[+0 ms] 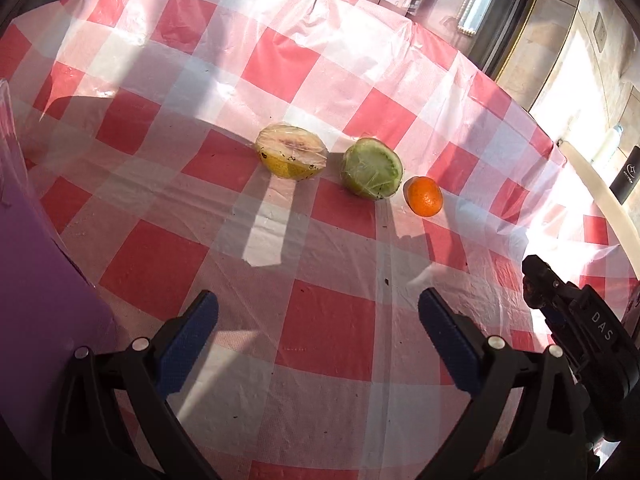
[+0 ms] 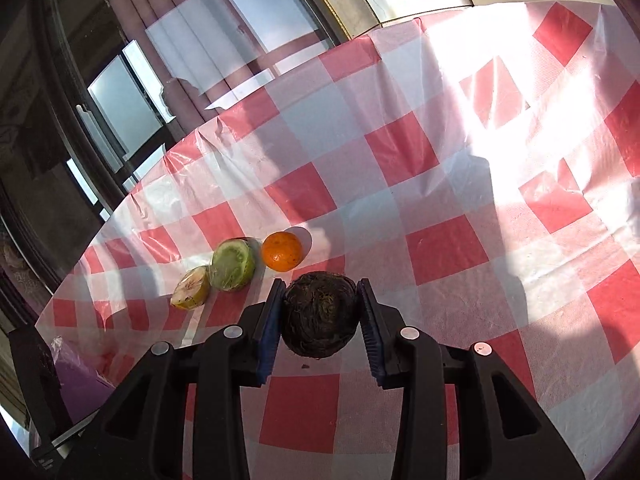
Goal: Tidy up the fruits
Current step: 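Grasp the bagged pear half with the left gripper while the right holds the plum, then carry the pear half and plum over the white box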
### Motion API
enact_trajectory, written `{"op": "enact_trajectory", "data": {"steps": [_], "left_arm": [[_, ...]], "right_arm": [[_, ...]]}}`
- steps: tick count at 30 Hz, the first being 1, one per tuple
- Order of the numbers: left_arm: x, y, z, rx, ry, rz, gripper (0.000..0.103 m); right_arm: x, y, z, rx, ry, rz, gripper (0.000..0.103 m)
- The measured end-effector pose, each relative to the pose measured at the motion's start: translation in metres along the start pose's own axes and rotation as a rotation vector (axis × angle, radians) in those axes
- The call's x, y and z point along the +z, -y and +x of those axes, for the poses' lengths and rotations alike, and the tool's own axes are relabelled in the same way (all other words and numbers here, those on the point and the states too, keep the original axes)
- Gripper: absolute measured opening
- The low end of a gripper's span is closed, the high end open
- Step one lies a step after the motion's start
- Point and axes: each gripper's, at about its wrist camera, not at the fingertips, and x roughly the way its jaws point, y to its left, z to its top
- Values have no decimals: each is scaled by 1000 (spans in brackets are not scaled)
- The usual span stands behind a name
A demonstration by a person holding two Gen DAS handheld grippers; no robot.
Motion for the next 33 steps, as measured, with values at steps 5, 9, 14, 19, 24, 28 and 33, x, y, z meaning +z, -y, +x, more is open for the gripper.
{"op": "enact_trajectory", "data": {"steps": [5,9,14,19,24,28,33], "left_arm": [[39,8,45,173,-34,44,95],[69,-1,74,208,-73,48,89],[94,-3,92,238,-67,51,82],[95,0,84,224,-51,99,60],[59,-1,31,122,12,89,60],[16,-3,-24,-17,26,35,60],[-38,-2,-76,-80,53,93,60]], "right_arm": [[-2,1,1,0,5,3,37],[-1,1,3,-6,-2,5,37],[-2,2,4,-5,-3,6,37],[-2,1,6,-5,-10,4,37],[-1,1,6,-3,-10,3,37],[-2,1,6,-3,-10,3,37],[-2,0,6,-3,-14,-2,37]]}}
